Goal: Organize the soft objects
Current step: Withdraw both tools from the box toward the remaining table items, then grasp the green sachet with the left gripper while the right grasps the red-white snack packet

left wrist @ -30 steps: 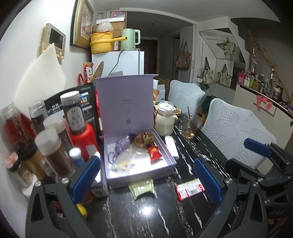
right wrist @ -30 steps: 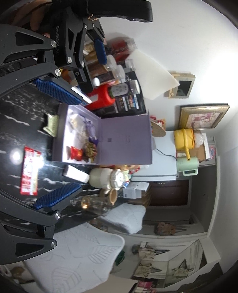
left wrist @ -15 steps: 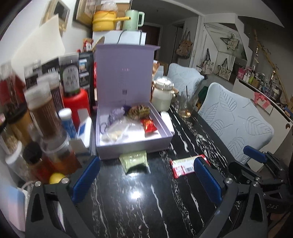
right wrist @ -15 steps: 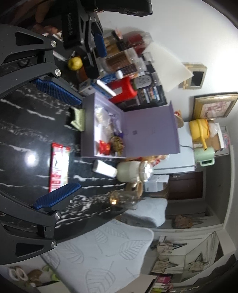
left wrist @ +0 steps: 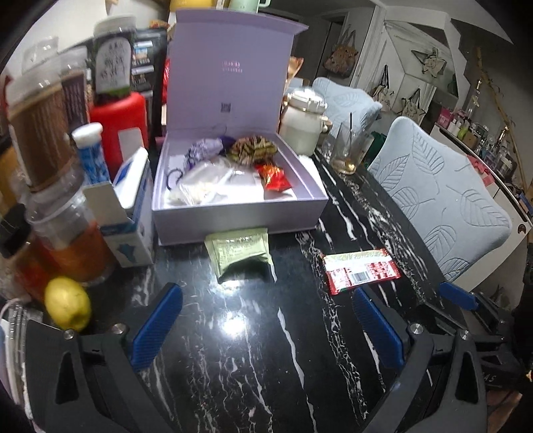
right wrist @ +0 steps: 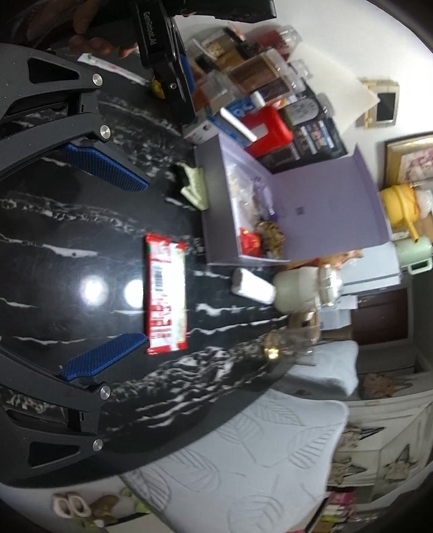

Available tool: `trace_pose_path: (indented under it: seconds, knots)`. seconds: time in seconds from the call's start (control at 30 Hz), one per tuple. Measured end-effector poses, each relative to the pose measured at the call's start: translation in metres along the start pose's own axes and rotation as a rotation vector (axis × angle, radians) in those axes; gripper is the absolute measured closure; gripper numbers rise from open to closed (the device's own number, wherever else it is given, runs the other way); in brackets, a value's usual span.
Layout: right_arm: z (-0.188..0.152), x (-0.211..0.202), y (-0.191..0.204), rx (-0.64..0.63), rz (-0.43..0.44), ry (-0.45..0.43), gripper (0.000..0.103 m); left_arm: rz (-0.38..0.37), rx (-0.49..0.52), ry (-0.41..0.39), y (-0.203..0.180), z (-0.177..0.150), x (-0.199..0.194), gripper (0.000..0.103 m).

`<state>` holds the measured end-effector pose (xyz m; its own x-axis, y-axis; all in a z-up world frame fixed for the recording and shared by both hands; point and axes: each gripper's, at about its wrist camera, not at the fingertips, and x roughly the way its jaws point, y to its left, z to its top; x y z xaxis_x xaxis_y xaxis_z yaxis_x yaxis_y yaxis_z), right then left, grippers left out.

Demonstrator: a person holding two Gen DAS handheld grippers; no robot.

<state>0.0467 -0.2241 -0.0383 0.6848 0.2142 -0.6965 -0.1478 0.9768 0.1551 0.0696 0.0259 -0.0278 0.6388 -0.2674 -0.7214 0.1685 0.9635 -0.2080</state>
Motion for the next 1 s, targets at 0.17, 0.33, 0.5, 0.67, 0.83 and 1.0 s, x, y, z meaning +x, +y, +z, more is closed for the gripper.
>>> trace_pose_path:
  seconds: [0.17,0.33,0.5,0.67,0.83,1.0]
  knots:
    - [-0.006,0.026,-0.011,0.036,0.006,0.059,0.015,-0.002,-0.004,0.041,0.003,0.002,0.029,0.0]
    - [-0.005,0.051,-0.025,0.073,0.001,0.117,0.015,0.009,-0.015,0.078,0.004,0.01,0.057,0.0]
    - [0.001,0.069,-0.039,0.113,-0.002,0.142,0.015,0.016,-0.041,0.119,0.008,0.019,0.083,0.0]
    - [0.007,0.085,-0.05,0.14,-0.013,0.172,0.015,0.05,-0.052,0.14,0.012,0.026,0.101,0.0]
    - [0.016,0.1,-0.057,0.149,-0.013,0.185,0.015,0.056,-0.097,0.149,0.02,0.032,0.112,0.0]
    - [0.028,0.117,-0.054,0.113,-0.011,0.194,0.015,0.066,-0.111,0.164,0.029,0.034,0.122,0.0]
